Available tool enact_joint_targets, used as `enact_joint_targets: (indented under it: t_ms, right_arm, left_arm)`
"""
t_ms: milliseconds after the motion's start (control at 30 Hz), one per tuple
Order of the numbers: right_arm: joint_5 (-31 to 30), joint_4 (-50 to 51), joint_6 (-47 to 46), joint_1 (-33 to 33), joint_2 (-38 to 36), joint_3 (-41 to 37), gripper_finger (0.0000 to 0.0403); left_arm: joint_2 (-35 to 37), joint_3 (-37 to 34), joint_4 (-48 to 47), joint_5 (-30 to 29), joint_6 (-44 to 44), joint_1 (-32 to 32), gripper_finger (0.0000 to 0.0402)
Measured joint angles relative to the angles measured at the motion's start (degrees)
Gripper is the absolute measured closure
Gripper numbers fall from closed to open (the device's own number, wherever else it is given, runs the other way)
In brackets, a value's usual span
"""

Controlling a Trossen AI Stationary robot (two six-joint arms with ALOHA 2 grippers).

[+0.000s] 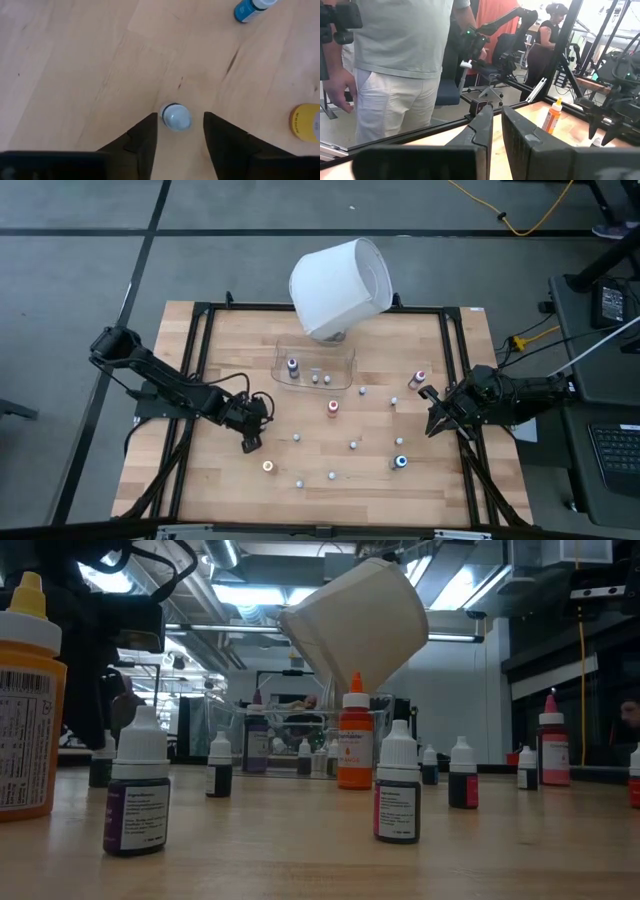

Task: Pick & Place food coloring
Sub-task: Put the bottom small green food coloring bottle into the container

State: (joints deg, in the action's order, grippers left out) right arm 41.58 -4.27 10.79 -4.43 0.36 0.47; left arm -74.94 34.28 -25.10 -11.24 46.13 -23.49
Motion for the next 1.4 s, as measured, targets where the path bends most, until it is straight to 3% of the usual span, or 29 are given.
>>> enact_joint_targets:
  t_ms: [467,800,1067,1400]
  right_arm:
    - [0.0,0.0,0.0,0.0,0.0,0.0,0.0359]
    - [0.0,0.0,0.0,0.0,0.0,0.0,0.0359]
    - [0.0,0.0,0.0,0.0,0.0,0.0,0.0359]
    - [0.0,0.0,0.0,0.0,0.0,0.0,0.0359]
  left_arm:
    - [0.0,0.0,0.5,-0.2,-0.5,0.0,0.035]
    - [2.3,3.4,1.1,-2.4,-4.0,1.4,0.035]
    - [6.0,14.9,-8.7,-2.4,-14.1,11.4,0.0353]
    - [3.8,25.4,-12.6,3.7,-31.1,25.8,0.0354]
